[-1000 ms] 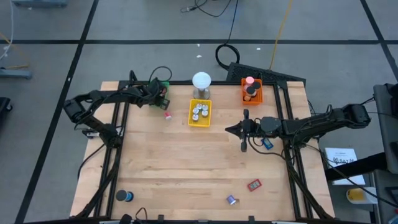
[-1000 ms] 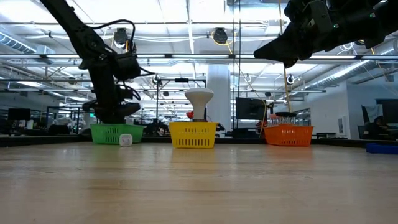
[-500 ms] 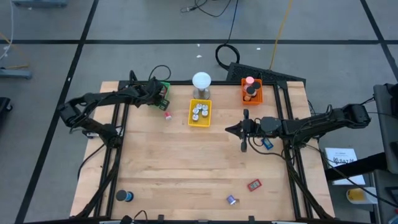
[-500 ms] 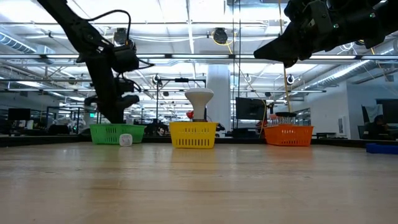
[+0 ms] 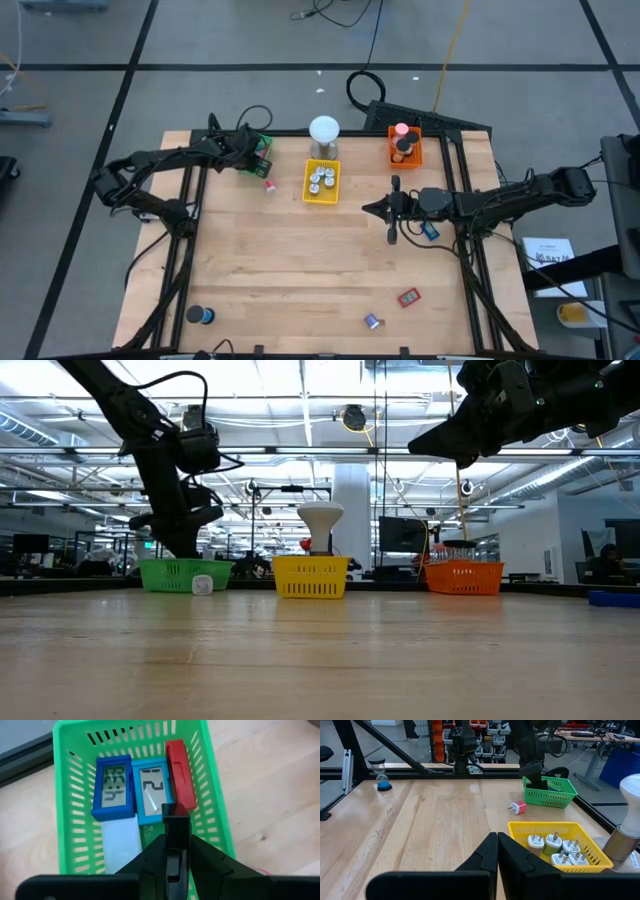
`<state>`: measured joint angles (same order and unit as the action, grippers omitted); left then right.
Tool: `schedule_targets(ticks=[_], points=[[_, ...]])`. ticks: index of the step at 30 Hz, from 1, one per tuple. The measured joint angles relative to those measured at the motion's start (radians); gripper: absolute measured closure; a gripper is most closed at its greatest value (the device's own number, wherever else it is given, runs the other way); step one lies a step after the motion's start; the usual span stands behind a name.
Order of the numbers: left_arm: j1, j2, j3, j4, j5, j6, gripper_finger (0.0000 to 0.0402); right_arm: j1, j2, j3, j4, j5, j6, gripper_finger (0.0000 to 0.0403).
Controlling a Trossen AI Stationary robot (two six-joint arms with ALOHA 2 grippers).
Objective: Pick & Place Office items
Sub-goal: Put the black digital clock into the green bin, then adjust the green bin
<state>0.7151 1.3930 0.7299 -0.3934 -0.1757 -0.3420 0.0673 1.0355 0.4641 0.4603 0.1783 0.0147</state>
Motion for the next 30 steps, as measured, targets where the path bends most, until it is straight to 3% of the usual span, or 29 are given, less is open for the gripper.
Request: schedule_targets(ticks=[10,14,20,25,30], points=[[-0.062,0.000,0.136,-0.020,0.003,0.047,0.0220,0.000,0.000,0.000,0.000,0.000,0.000,0.0403],[-0.099,0.002,0.146,0.011,0.002,0.058,0.0203,0.000,0.000,0.000,0.000,0.000,0.000,0.0403],[-0.088,0.066,0.146,0.066,0.004,0.055,0.0262,0.000,0.000,0.000,0.000,0.000,0.002,0.0403],[-0.068,0.155,0.146,0.159,0.071,0.084,0.0322,0.000,0.000,0.000,0.000,0.000,0.001,0.0403],[-0.034,0.217,0.146,0.175,0.008,0.093,0.0357,0.000,0.000,0.000,0.000,0.000,0.000,0.0403]])
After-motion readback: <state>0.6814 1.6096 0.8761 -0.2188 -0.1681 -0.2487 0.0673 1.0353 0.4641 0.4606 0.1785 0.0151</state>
